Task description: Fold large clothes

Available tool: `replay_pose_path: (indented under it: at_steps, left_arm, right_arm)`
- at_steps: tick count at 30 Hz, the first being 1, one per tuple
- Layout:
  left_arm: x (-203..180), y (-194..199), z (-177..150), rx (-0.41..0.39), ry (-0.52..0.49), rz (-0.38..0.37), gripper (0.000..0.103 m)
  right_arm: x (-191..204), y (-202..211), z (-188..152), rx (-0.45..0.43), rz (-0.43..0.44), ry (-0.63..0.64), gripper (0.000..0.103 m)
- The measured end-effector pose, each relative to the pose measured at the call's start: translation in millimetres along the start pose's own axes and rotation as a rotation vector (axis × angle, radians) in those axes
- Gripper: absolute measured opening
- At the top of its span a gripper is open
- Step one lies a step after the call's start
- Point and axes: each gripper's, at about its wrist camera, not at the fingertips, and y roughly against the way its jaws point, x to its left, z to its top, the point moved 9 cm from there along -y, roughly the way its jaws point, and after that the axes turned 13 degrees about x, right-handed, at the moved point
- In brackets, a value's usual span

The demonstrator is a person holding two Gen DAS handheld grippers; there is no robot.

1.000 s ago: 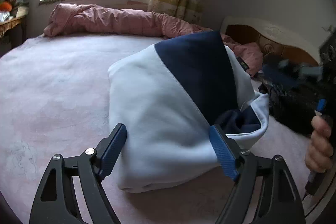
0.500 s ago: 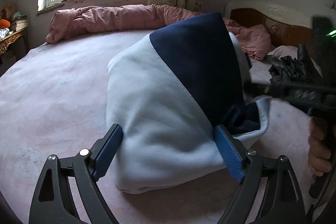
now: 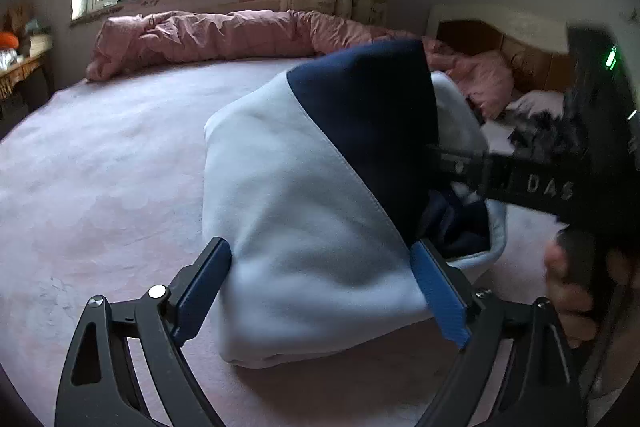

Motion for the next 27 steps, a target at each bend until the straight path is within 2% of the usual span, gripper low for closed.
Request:
replay_pose_path:
  at_steps: [1, 2, 3, 5, 7, 8, 12, 16, 20, 24, 27]
  left_arm:
    - [3, 3, 2, 0.006, 0.016, -0.027, 0.094]
    - [5, 5, 4, 0.015, 0.026, -0.045, 0.098]
    - [6, 7, 8, 0.021, 0.024, -0.056, 0.099]
    - [13, 15, 17, -0.003, 0.016, -0.034, 0.100]
    - [23, 18, 25, -0.016, 0.039, -0.015, 0.101]
    - [28, 17, 28, -0.009, 0.066, -0.031, 0.101]
    - [46, -4, 26, 0.061, 0.191, -0.124, 0.102]
    - [53, -19, 19, 0.075, 0.273, -0.255, 0.103]
    - [55, -23, 15, 0.088, 0.306, -0.322, 0.103]
    - [60, -30, 13, 0.122, 0.369, -0.439, 0.103]
    - [60, -28, 13, 0.114, 0.369, -0.460, 0.103]
  right_arm:
    - [-7, -2, -1, 0.017, -0.008, -0.022, 0.084]
    - [-13, -4, -3, 0.037, 0.007, -0.044, 0.085]
    - [-17, -6, -4, 0.054, 0.043, -0.069, 0.085]
    - [-22, -10, -4, 0.077, 0.087, -0.098, 0.085]
    - [-24, -12, -4, 0.085, 0.096, -0.101, 0.085]
    - [-24, -12, -5, 0.083, 0.091, -0.098, 0.085]
    - [-18, -5, -5, 0.045, 0.006, -0.032, 0.085]
    - [-13, 0, -7, 0.015, -0.066, 0.018, 0.085]
    - [-13, 2, -8, 0.003, -0.062, 0.009, 0.085]
    - [-12, 5, -7, -0.012, -0.052, 0.008, 0.085]
    - [-11, 7, -9, -0.018, -0.060, 0.014, 0.085]
